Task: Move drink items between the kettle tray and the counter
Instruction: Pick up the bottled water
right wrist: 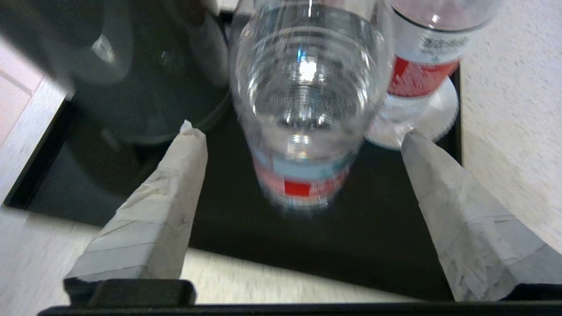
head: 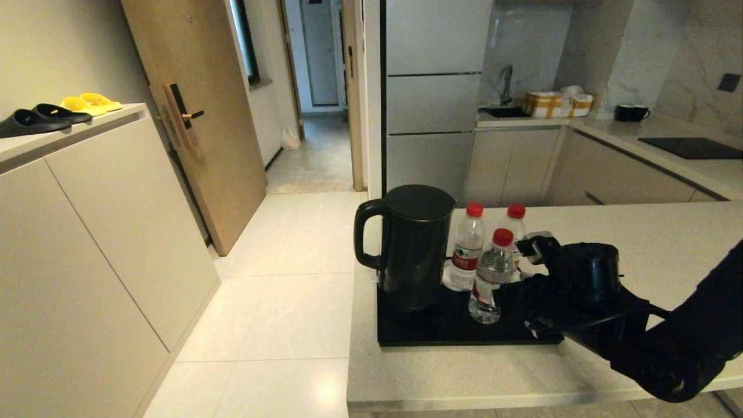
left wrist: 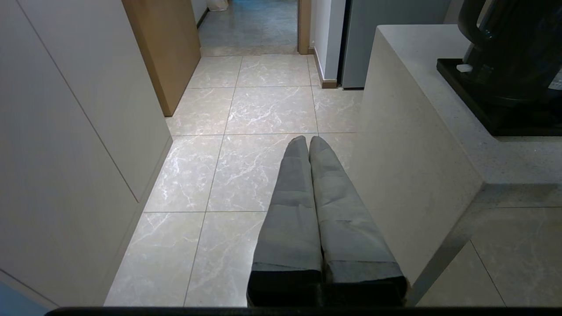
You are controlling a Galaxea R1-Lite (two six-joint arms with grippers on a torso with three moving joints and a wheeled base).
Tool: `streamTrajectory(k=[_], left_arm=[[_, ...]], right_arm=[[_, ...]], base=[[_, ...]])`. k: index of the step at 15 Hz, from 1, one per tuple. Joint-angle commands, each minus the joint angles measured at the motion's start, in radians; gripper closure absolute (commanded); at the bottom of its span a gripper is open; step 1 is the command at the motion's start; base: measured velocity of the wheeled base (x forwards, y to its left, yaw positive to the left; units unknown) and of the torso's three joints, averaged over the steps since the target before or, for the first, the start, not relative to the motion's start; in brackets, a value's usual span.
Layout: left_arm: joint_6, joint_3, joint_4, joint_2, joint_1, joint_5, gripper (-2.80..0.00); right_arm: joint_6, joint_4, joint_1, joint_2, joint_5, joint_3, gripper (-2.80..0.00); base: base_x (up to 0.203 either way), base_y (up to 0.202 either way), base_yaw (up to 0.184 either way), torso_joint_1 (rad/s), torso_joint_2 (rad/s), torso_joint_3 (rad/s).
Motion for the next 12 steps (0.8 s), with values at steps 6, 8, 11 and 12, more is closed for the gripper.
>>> streamTrajectory(k=[6, 8, 11, 12], left_arm=[[0.000, 0.000, 0.000, 0.001, 0.001, 0.000, 0.00], [0.000, 0.000, 0.000, 0.001, 0.001, 0.001, 0.00], [0.000, 0.000, 0.000, 0.001, 0.001, 0.001, 0.00], [0.000, 0.000, 0.000, 0.001, 0.001, 0.001, 0.00]], right_arm=[[0.020, -0.181, 0.001, 0.202, -0.007, -0.022, -2.80], [0.025, -0.188, 0.001, 0.210, -0.007, -0.026, -2.80], [0.035, -0.211, 0.001, 0.217, -0.008, -0.034, -2.80], [0.040, -0.211, 0.001, 0.217, -0.009, -0.038, -2.80]], base=[[0.000, 0.000, 0.000, 0.000, 0.00, 0.000], [0.000, 0.000, 0.000, 0.000, 0.00, 0.000], [0.000, 0.000, 0.000, 0.000, 0.00, 0.000], [0.000, 0.000, 0.000, 0.000, 0.00, 0.000]])
